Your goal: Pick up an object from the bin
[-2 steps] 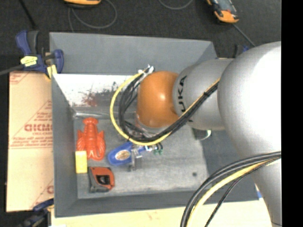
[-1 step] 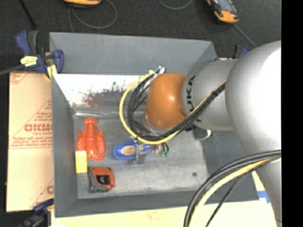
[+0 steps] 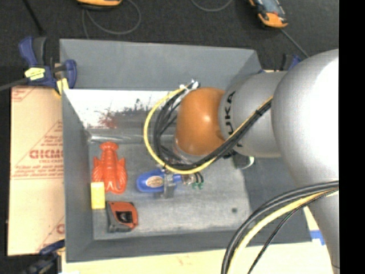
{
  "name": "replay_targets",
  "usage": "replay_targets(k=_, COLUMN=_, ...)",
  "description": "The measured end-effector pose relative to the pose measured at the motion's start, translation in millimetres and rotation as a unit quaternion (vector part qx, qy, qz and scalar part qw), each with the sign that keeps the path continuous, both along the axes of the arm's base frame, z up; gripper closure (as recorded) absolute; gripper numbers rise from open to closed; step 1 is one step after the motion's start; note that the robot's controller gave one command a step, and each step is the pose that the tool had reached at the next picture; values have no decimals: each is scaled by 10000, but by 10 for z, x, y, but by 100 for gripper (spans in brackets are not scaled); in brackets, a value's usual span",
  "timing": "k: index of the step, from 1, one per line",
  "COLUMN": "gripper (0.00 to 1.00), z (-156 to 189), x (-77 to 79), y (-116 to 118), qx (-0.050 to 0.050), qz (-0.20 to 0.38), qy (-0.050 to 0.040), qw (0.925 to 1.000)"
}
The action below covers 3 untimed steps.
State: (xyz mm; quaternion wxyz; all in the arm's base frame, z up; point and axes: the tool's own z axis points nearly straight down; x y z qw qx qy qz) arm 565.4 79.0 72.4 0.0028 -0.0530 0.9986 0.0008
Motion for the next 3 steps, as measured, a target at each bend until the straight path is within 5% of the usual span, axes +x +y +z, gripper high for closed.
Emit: replay_targets(k=3, gripper=100, z=304, x=13, y=-3, qx=-4, qz=-2, qy=0, qw=10000)
